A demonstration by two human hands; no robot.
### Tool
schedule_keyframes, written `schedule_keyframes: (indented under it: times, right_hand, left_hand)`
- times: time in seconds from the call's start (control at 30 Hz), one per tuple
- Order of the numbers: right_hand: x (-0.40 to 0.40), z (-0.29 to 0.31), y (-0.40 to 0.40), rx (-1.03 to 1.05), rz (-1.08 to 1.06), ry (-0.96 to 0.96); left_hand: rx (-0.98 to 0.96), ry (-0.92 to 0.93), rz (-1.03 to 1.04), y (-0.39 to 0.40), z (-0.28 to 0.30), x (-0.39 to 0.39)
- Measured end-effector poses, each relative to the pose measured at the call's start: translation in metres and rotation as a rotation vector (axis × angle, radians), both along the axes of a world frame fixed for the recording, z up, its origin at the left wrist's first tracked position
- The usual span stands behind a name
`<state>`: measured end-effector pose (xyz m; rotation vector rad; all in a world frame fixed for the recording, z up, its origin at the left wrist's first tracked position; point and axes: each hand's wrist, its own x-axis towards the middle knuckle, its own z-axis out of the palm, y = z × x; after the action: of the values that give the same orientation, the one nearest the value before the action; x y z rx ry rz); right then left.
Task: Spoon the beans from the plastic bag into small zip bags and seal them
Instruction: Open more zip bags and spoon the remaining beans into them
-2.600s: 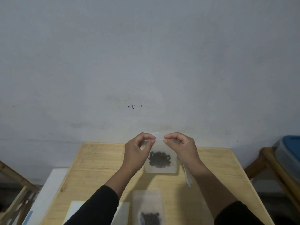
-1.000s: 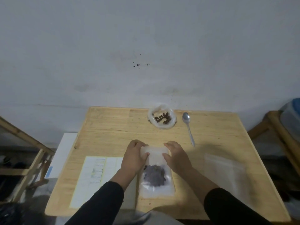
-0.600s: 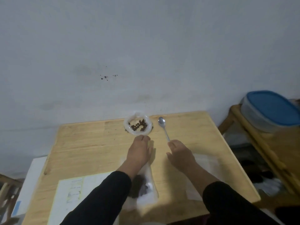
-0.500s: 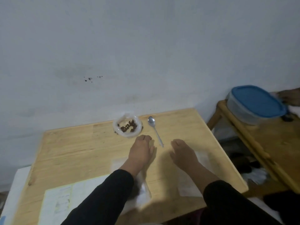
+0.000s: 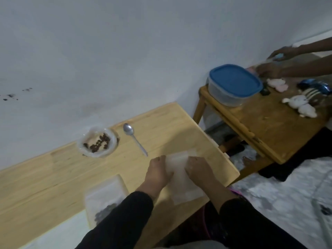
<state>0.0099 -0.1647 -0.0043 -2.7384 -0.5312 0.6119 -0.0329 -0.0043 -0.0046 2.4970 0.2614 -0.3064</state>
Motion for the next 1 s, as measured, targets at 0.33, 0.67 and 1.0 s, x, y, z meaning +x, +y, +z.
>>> schedule_keyframes:
  times: [0.33,0.67,1.0]
  right_hand:
    - [0.008,0.017,0.018,0.479,-0.562,0.034]
    - [0.026,0.086,0.09,0.952,-0.335,0.178]
    - [0.019,0.134,0.186,1.122,-0.04,0.225]
  left_hand:
    - [-0.043,-0.038,0.022,0.003,-0.002,0.004]
    - [-0.41,-0.337,0.563,0.088,0.069,0.016]
    - [-0.483,-0.634,0.759,0.159,0.125,-0.016]
